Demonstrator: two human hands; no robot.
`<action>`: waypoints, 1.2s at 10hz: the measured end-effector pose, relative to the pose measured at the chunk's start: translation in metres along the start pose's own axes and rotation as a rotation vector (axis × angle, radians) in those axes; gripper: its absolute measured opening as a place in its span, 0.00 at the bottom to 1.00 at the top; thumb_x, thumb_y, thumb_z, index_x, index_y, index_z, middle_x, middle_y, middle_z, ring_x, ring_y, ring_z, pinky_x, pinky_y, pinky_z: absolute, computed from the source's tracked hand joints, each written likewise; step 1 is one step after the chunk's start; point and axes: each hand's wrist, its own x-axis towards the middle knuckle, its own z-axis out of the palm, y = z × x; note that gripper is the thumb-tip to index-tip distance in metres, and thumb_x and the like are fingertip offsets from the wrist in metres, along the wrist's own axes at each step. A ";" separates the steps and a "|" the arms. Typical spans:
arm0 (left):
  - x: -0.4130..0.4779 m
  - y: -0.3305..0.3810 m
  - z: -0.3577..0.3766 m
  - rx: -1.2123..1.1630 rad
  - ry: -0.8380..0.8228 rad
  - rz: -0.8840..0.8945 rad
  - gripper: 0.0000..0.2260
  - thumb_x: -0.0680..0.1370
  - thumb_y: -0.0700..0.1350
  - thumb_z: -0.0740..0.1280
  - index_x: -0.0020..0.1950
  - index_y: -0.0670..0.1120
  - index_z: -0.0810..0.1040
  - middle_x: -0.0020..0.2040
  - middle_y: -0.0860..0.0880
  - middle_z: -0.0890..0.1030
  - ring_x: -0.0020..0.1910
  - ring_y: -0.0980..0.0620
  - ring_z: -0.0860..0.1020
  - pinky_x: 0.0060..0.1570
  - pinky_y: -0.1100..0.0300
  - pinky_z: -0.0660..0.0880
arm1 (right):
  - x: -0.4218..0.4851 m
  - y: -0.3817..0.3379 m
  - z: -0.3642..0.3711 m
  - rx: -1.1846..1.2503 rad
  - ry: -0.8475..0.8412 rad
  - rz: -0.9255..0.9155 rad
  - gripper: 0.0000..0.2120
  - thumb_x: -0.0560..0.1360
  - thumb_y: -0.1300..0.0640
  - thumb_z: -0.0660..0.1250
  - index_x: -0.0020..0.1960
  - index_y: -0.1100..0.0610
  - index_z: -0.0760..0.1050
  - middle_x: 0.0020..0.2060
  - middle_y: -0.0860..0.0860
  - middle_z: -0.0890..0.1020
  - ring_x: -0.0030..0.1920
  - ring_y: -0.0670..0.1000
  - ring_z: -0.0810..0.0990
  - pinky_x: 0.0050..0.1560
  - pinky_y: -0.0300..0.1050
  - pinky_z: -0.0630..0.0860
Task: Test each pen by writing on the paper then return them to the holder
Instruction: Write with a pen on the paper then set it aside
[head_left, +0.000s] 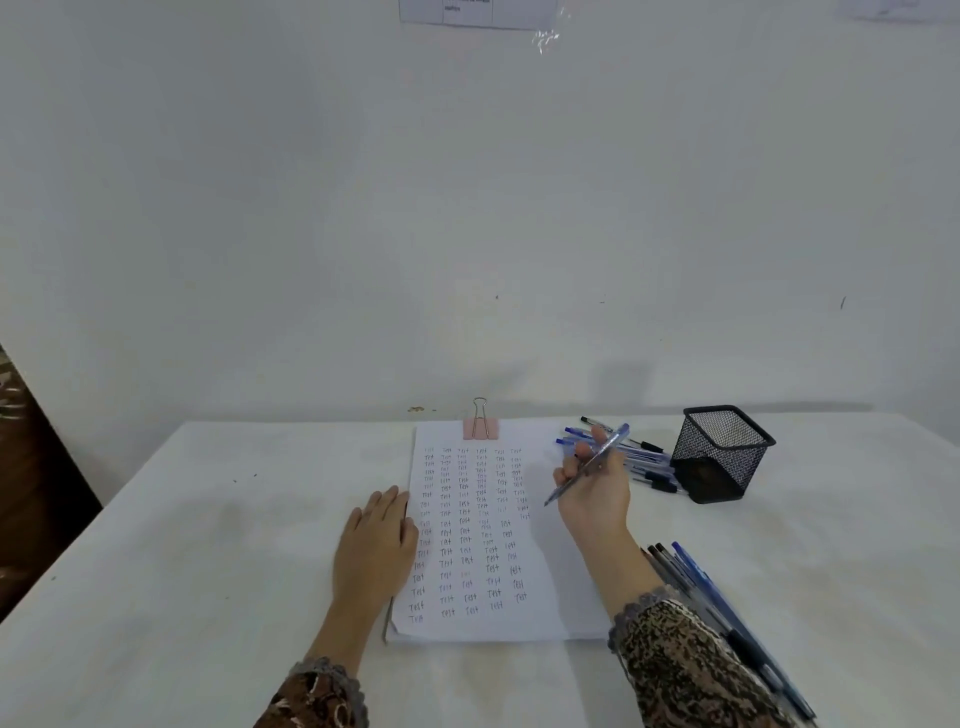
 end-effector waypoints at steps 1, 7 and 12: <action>-0.001 0.000 0.000 -0.008 0.002 -0.003 0.21 0.82 0.48 0.49 0.75 0.48 0.56 0.76 0.52 0.56 0.75 0.55 0.51 0.74 0.57 0.47 | -0.004 0.001 -0.004 0.109 0.077 -0.030 0.15 0.82 0.51 0.51 0.43 0.49 0.73 0.22 0.46 0.71 0.23 0.47 0.64 0.32 0.41 0.58; 0.000 -0.001 0.002 -0.003 0.011 0.009 0.21 0.81 0.47 0.49 0.75 0.47 0.58 0.76 0.51 0.57 0.75 0.53 0.53 0.73 0.56 0.49 | -0.075 -0.092 -0.075 -2.049 0.212 -0.116 0.10 0.76 0.53 0.65 0.55 0.52 0.77 0.54 0.51 0.79 0.51 0.53 0.77 0.46 0.43 0.72; -0.002 0.000 0.001 -0.005 0.020 0.005 0.21 0.81 0.47 0.49 0.75 0.47 0.58 0.76 0.51 0.57 0.75 0.54 0.53 0.73 0.57 0.48 | -0.028 -0.140 0.003 -2.065 -0.061 -0.170 0.09 0.76 0.57 0.64 0.53 0.58 0.79 0.47 0.55 0.82 0.45 0.52 0.77 0.44 0.39 0.71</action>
